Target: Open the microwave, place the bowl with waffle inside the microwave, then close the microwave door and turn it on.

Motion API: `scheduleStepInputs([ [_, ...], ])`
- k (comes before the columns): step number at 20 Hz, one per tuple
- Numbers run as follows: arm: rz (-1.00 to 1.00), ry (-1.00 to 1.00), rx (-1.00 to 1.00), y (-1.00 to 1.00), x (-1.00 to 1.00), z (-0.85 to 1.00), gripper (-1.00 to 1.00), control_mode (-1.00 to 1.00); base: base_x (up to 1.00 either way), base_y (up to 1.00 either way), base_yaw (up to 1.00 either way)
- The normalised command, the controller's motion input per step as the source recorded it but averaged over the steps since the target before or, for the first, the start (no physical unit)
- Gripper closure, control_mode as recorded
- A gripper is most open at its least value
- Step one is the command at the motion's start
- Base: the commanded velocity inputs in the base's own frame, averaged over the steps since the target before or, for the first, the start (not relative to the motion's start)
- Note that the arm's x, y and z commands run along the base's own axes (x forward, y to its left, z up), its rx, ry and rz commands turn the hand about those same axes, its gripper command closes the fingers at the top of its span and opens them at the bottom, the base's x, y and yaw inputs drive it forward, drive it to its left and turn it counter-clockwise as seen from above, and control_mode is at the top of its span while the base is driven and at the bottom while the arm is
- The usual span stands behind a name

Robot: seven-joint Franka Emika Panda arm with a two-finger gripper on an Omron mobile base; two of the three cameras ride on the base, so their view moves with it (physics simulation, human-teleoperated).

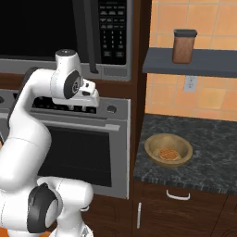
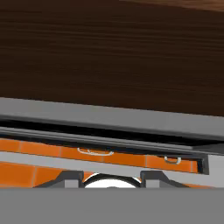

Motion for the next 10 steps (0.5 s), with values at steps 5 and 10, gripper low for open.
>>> scheduleStepInputs([
  [5,0.00,-0.02,0.00,0.00,-0.37,-0.07,-1.00,-1.00,0.00,0.00,0.00],
  [10,0.00,-0.02,-0.02,0.00,-0.48,-0.41,-1.00,-1.00,0.00,0.00,0.00],
])
